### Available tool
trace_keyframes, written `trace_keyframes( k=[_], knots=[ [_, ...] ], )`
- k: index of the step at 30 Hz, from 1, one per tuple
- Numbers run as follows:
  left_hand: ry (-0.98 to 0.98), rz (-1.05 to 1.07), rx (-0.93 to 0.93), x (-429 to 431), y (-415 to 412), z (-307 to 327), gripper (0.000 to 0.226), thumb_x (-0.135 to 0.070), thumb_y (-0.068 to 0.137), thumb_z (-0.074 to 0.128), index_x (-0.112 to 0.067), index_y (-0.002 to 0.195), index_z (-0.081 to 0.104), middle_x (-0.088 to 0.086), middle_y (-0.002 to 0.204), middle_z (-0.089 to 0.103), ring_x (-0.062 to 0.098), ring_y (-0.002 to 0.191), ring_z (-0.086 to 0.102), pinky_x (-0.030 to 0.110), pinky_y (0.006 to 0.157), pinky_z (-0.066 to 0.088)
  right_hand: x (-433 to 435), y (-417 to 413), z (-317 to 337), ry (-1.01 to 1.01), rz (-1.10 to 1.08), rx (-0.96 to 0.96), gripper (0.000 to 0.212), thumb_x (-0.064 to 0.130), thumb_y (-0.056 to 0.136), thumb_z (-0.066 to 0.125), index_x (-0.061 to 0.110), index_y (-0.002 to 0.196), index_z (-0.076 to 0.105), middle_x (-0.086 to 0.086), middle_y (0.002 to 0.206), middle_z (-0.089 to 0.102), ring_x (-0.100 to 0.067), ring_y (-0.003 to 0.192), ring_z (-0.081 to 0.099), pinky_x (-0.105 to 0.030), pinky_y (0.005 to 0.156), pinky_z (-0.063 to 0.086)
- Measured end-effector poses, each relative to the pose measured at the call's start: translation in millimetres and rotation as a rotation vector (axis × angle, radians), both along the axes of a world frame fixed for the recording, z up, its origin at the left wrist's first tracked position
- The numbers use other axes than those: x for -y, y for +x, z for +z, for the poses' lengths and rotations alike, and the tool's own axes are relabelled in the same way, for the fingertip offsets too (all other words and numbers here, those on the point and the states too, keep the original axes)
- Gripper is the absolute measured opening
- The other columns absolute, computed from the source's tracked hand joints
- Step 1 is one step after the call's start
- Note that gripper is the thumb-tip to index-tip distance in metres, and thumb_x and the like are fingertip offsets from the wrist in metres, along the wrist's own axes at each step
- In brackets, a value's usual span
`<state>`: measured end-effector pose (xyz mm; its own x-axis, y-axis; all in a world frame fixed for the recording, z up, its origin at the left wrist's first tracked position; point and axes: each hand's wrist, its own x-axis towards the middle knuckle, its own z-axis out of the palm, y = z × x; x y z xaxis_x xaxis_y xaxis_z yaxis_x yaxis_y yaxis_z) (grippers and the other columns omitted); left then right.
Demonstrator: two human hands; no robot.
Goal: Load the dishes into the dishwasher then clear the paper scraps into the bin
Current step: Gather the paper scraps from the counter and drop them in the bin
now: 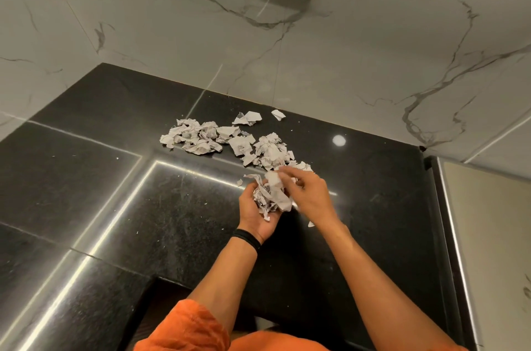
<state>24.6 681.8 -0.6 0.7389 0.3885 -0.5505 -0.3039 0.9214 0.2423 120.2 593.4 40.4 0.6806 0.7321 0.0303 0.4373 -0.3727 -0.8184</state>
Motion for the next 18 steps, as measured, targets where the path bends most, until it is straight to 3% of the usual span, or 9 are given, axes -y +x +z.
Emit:
trace_keyframes(
  k=[3,5,8,10,13,18],
  knots=[
    [-0.038,0.035,0.030,-1,1,2,0.050,-0.034,0.090,0.054,0.000,0.126,0.064,0.023,0.132,0.063,0.038,0.125,0.059,0.047,0.105,0.047,10,12,5,0.093,-0.113,-0.091,0.023,0.029,0.100,0.060,0.027,0.119,0.074,0.018,0.113,0.072,0.007,0.106,0.063,-0.018,0.091,0.050],
    [-0.037,0.049,0.016,-2,1,0,0.049,-0.036,0.098,0.046,0.000,0.125,0.065,0.024,0.132,0.063,0.038,0.127,0.057,0.047,0.107,0.046,21,22,2,0.017,-0.145,-0.062,0.020,0.024,0.100,0.061,0.028,0.114,0.074,0.021,0.106,0.071,0.010,0.099,0.063,-0.017,0.089,0.050],
    [-0.020,0.049,-0.003,-1,2,-4,0.049,-0.037,0.102,0.041,0.001,0.119,0.068,0.024,0.131,0.063,0.037,0.127,0.057,0.047,0.112,0.042,42,37,-5,-0.212,-0.148,0.007,0.021,0.024,0.096,0.065,0.032,0.115,0.072,0.018,0.108,0.070,0.005,0.096,0.063,-0.027,0.092,0.054],
    [-0.038,0.051,0.008,1,3,-7,0.049,-0.036,0.102,0.040,0.000,0.120,0.067,0.024,0.130,0.064,0.037,0.125,0.058,0.047,0.111,0.043,55,37,-8,-0.404,-0.065,0.018,0.035,0.033,0.090,0.073,0.031,0.124,0.068,0.014,0.119,0.068,-0.004,0.104,0.063,-0.035,0.096,0.054],
    [-0.049,0.066,0.014,7,6,-8,0.048,-0.036,0.102,0.040,-0.001,0.123,0.066,0.024,0.128,0.065,0.037,0.123,0.059,0.047,0.103,0.048,67,24,-19,-0.598,0.109,0.124,0.060,0.044,0.079,0.080,0.031,0.134,0.059,0.009,0.129,0.058,-0.013,0.119,0.053,-0.034,0.101,0.047],
    [-0.063,0.072,0.008,13,13,-8,0.046,-0.035,0.103,0.041,-0.001,0.120,0.066,0.025,0.126,0.066,0.038,0.121,0.060,0.048,0.096,0.050,73,9,-33,-0.544,0.148,0.309,0.029,0.023,0.093,0.068,0.023,0.122,0.069,0.003,0.118,0.060,-0.018,0.112,0.054,-0.030,0.093,0.046]
  ],
)
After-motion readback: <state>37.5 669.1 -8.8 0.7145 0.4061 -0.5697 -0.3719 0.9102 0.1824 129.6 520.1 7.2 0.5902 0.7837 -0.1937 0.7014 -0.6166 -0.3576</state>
